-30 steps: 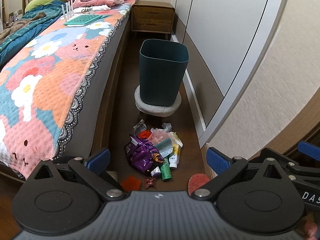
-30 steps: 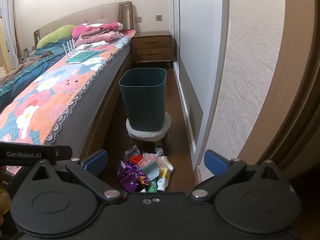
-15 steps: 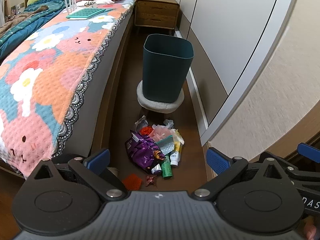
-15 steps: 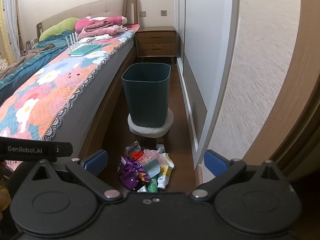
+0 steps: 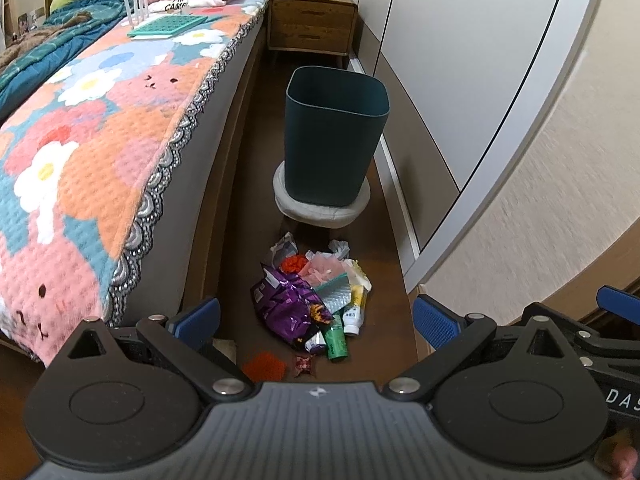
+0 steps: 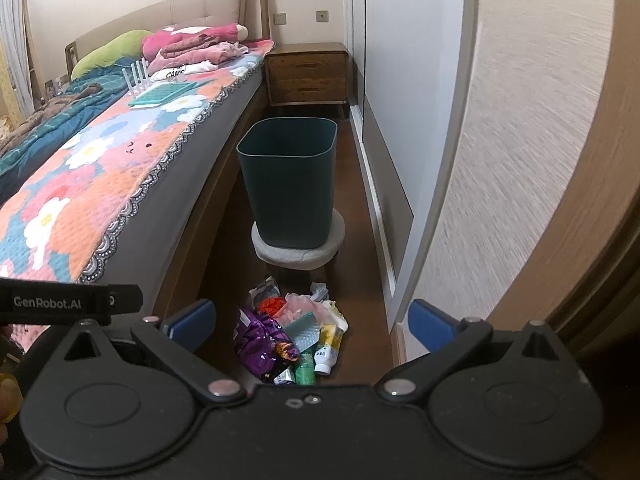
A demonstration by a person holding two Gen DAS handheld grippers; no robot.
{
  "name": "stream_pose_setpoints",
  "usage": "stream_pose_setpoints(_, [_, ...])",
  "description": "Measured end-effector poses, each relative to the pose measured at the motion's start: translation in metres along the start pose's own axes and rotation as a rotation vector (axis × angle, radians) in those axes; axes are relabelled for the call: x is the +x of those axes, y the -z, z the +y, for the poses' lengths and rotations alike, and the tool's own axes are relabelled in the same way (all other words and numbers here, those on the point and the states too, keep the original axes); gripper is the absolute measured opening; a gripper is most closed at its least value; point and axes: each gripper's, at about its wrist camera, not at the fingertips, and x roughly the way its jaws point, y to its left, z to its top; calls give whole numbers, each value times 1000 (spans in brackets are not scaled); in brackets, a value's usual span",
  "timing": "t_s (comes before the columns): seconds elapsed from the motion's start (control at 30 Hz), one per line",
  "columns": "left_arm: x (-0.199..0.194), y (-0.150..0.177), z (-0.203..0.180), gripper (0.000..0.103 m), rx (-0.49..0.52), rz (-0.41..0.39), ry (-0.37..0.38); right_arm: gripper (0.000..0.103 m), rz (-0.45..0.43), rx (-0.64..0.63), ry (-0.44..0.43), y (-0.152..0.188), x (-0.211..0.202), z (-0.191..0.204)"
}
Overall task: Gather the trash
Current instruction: 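Lower the left tool to the purple chip bag while the right tool grasps a teal-edged packet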
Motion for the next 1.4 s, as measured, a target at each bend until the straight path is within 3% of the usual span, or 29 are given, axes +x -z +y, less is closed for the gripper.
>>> stream_pose_setpoints(0.27, [36,-38,6,103,36,-34,-38,103,17,-61,-9,-31,46,-1])
stream_pose_setpoints(0.4, [76,-72,13,103,61,-83,-104,103,28,-116,-40,-61,97,4])
stream_pose_setpoints(0.53, [137,-108,25,103,48,-54,-139,100,75,-153,-73,-84,165,12])
stream_pose_setpoints(0.77, [273,-135,54,103,-62,133,-155,98,204,-196,-111,-92,292,23])
stream_pose_setpoints(0.93, [380,-133,61,103,-69,302,-160,97,328,-227,-137,-65,380,31])
stream_pose_setpoints(1.2, [530,-85,59,103,-77,558,-185,89,554,-313,-144,8,502,20])
stream_pose_setpoints(1.4, [603,-22,62,102,-119,729,-216,85,670,-386,-177,59,555,19])
